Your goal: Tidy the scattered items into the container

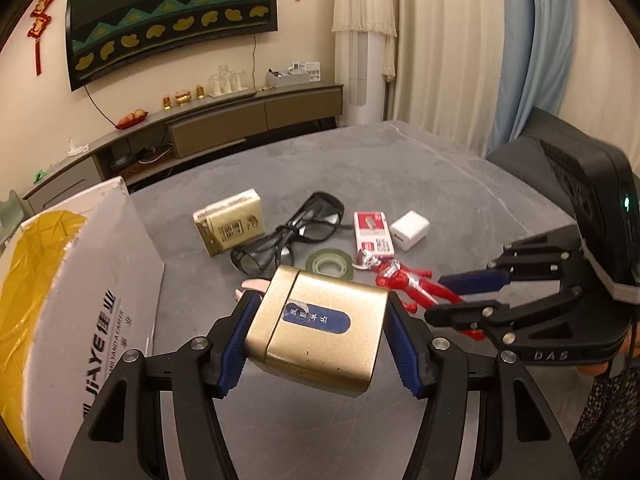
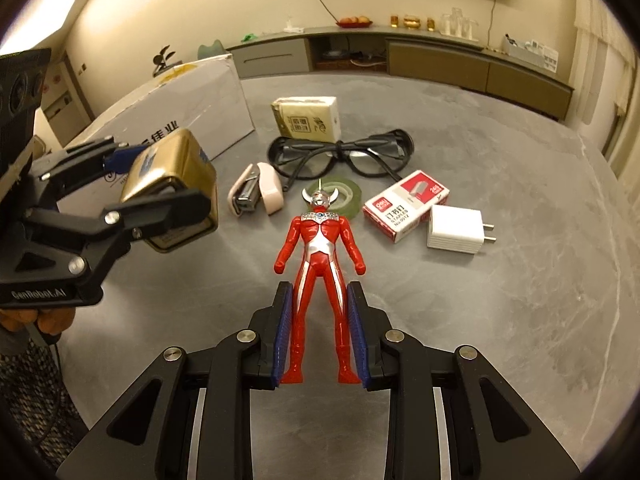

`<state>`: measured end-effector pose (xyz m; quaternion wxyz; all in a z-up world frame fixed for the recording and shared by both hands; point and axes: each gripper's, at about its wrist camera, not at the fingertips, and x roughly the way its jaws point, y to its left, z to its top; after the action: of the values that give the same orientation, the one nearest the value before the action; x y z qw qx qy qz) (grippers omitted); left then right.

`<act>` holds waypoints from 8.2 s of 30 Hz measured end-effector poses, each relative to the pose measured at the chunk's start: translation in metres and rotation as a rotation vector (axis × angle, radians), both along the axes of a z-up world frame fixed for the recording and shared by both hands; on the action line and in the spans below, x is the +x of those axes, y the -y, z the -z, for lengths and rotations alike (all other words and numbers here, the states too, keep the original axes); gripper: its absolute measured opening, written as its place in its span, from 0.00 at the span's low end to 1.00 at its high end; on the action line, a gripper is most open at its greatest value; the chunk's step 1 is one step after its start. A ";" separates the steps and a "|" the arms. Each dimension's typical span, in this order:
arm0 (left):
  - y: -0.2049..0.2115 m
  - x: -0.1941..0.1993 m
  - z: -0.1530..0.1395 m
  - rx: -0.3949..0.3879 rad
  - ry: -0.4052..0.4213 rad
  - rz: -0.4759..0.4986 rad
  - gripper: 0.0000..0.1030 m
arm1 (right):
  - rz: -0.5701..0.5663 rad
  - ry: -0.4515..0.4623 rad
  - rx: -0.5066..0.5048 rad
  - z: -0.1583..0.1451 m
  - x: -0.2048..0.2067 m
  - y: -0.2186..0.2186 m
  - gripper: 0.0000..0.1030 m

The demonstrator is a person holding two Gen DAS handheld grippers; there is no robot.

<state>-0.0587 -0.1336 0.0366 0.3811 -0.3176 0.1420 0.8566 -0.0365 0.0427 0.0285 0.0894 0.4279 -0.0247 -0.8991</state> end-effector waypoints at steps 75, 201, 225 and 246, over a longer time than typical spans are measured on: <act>0.277 -0.050 -0.126 0.509 0.003 -0.468 0.61 | -0.199 -0.317 0.119 -0.172 -0.012 0.233 0.28; 0.114 -0.056 -0.112 0.072 -0.035 -0.397 0.66 | -0.226 -0.279 -0.317 -0.126 -0.008 0.026 0.41; 0.009 -0.072 -0.021 -0.046 0.093 -0.348 0.66 | 0.005 -0.113 -0.302 -0.074 -0.028 -0.061 0.41; 0.077 -0.076 -0.051 0.132 0.116 -0.352 0.66 | 0.006 0.127 -0.328 0.040 -0.113 0.027 0.47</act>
<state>-0.1349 -0.2102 0.0871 0.2530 -0.3607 0.0056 0.8977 -0.1498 0.0158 -0.0119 0.1538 0.4633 -0.1781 -0.8544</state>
